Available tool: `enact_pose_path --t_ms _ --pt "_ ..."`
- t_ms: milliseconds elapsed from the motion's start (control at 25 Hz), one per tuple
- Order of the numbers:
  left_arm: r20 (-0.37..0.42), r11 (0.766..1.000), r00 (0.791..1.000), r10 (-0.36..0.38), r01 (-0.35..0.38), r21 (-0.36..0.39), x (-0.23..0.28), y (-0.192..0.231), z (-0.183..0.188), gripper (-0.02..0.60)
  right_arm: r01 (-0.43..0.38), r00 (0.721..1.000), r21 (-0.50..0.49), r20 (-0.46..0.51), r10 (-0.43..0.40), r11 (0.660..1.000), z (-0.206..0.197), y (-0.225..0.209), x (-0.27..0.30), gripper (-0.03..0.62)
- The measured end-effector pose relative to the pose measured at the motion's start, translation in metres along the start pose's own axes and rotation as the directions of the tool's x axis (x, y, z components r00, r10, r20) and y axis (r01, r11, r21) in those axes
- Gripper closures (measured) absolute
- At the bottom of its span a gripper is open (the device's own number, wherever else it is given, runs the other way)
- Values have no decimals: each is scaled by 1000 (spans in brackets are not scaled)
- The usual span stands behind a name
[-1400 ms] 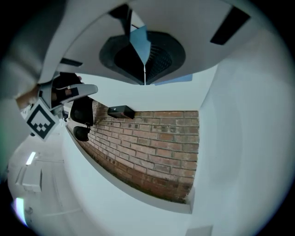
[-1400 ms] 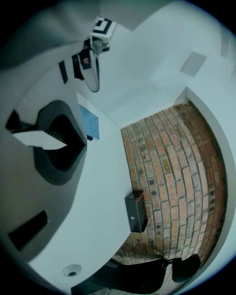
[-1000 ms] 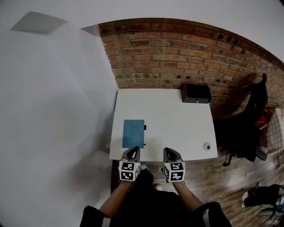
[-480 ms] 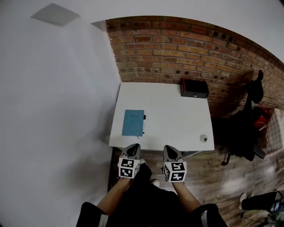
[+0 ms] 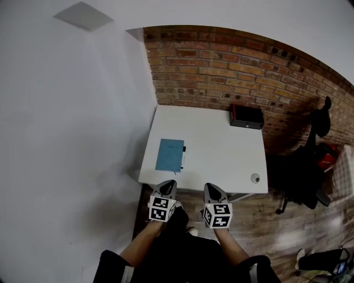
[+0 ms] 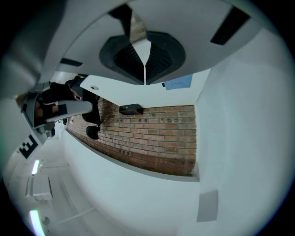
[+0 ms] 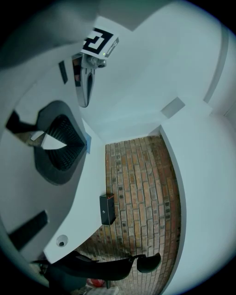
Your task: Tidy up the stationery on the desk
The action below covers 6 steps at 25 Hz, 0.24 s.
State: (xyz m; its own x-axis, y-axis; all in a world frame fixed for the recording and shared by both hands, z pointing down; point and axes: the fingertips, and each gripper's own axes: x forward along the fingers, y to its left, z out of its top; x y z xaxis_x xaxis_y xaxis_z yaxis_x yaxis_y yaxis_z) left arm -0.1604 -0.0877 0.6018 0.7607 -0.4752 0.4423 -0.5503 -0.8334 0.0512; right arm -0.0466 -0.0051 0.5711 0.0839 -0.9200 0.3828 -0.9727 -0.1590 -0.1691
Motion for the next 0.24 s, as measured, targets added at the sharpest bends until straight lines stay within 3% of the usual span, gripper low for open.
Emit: enact_pose_path --t_ms 240 --pt "-1 1000 1000 0 0 -5 2 8 1 560 -4 1000 -7 -11 3 1000 1 5 8 572"
